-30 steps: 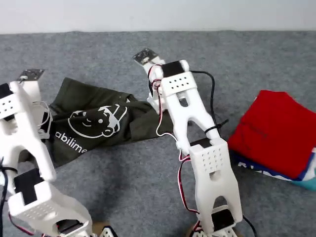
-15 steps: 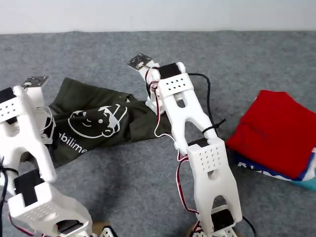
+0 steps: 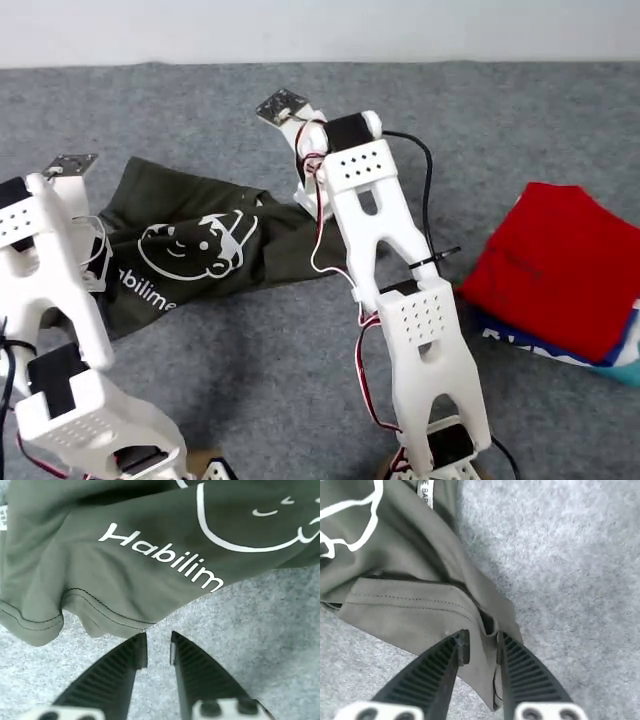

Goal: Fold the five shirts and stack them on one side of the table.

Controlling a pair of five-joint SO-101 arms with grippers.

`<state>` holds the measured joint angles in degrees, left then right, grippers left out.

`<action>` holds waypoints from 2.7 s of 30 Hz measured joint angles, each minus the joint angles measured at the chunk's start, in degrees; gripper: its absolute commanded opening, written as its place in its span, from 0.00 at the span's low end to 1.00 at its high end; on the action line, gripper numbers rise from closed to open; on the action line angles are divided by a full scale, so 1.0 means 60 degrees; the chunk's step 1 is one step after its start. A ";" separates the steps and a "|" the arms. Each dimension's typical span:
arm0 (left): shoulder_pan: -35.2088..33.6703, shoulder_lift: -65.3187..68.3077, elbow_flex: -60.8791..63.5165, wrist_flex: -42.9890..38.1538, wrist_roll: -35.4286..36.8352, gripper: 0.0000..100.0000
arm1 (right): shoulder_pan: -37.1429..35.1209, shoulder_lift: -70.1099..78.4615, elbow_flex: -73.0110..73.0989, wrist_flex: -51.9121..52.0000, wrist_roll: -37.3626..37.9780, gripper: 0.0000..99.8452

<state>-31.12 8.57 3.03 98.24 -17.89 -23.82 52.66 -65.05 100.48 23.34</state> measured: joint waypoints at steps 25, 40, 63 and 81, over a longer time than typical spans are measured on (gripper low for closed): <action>0.0000 0.0000 0.0000 -0.0044 0.0000 0.09 | -0.0044 0.1099 0.0000 0.0000 0.0410 0.01; 0.0000 0.0000 0.0000 -0.0059 0.0000 0.09 | 0.0689 0.0205 -0.0322 0.0000 0.0982 0.05; 0.0000 0.0000 0.0000 -0.0059 0.0000 0.09 | 0.0469 -0.0703 0.0352 0.0000 0.1172 0.01; 0.1597 -0.2593 0.1172 0.0088 -0.0996 0.09 | 0.2256 -0.5187 0.0352 0.0015 0.1172 0.01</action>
<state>-21.54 -6.99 10.07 98.77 -23.87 -10.29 21.54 -62.95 100.57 30.37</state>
